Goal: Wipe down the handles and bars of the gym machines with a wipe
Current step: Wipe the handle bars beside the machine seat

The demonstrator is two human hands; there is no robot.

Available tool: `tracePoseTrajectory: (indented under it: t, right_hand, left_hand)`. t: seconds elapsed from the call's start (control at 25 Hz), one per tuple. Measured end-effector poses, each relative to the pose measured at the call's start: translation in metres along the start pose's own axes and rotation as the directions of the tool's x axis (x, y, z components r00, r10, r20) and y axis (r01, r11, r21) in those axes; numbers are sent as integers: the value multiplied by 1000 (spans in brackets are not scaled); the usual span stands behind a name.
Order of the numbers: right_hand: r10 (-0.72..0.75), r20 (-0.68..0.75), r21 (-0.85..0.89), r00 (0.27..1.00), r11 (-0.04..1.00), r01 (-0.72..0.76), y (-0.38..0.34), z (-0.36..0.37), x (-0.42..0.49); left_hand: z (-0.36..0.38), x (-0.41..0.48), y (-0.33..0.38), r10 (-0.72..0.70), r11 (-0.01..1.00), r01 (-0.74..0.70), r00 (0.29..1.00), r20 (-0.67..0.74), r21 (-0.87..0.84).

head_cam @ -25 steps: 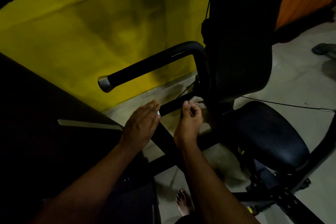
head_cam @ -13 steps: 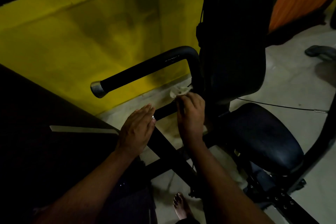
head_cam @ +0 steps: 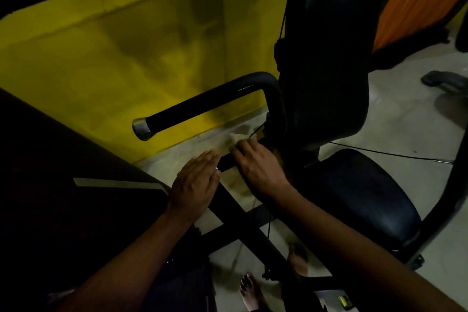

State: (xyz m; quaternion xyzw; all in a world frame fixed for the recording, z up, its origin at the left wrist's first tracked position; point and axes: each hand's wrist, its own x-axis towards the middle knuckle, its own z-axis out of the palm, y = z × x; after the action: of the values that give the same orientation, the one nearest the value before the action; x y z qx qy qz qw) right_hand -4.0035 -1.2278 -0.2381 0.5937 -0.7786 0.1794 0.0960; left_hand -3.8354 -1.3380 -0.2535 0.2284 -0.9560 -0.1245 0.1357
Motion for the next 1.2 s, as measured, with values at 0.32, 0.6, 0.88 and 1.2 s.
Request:
tracePoseTrajectory:
  t: [0.32,0.6,0.88,1.2]
  right_hand:
    - [411,-182,296,893,889,-349,-7,4,-40]
    - [677,688,697,260,-717,24,-42,17,-3]
    - [518,751,615,410,-774,-150,-3,10,-7]
    - [477,762,534,438,-846,-8,-2,13,-7]
  left_hand:
    - [3,6,3,-14,1000,14,999,40,12]
    - [2,7,5,-23,999,23,999,22,29]
    - [3,7,7,-32,999,31,999,33,17]
    - [-2,18,25,66,998,-66,997,37,10]
